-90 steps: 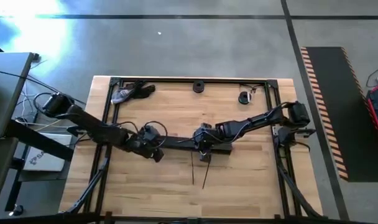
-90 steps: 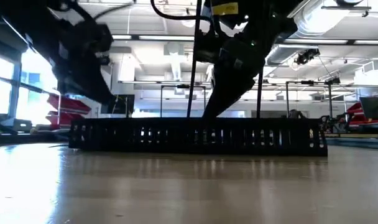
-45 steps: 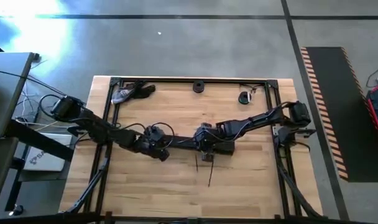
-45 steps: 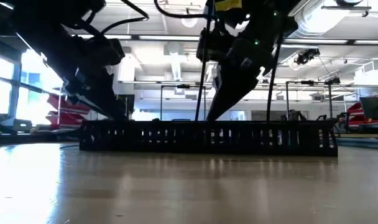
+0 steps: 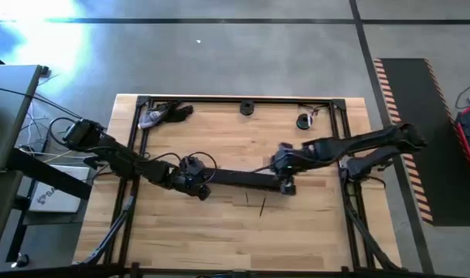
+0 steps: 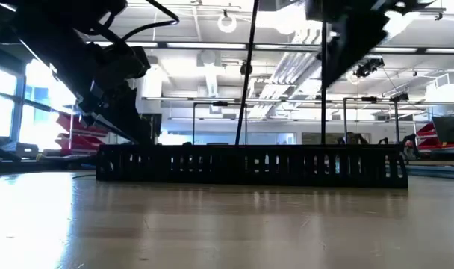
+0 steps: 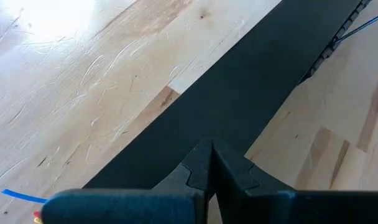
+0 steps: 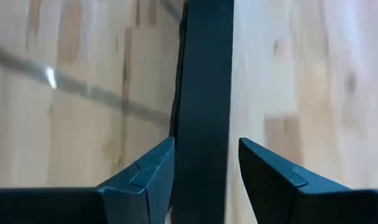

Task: Ziptie cables
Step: Close the black cable duct

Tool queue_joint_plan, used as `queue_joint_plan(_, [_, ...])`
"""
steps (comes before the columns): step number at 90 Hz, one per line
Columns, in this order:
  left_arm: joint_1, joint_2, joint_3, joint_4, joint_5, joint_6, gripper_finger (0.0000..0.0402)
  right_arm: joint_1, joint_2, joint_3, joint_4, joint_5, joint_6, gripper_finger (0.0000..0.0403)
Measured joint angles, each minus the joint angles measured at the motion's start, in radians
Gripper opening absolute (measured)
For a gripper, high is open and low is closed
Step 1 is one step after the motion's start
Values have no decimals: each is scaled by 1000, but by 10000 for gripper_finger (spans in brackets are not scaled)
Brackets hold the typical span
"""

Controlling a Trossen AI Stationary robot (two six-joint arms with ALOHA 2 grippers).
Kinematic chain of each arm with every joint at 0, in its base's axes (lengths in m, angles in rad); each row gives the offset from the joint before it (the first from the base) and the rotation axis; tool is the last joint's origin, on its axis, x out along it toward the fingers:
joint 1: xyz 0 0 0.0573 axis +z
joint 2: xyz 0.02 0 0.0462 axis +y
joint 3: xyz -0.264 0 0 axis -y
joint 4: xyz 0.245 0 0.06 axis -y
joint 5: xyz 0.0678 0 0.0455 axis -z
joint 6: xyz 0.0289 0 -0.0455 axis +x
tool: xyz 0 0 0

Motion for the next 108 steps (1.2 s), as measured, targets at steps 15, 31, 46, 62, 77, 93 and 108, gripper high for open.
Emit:
queue_joint_plan(15, [0,-17,3,-9,9,29,0,0,-147,-251,154,-59,107,166])
queue_joint_plan(31, [0,-101,46,-78,49,103,0,-5,-178,-430,404,-93,137,222])
queue_joint_plan(46, [1,-141,111,-64,31,201,0,-5,-166,-473,539,-118,91,295])
queue_joint_plan(62, [32,-97,147,118,44,325,0,69,-167,-410,544,-109,45,326])
queue_joint_plan(77, [145,-15,219,183,93,455,0,258,-167,-371,559,176,143,320])
queue_joint_plan(93, [316,117,347,242,327,593,0,425,-81,-372,626,334,356,302])
queue_joint_plan(108, [436,319,467,259,615,648,0,475,149,-371,926,407,427,257])
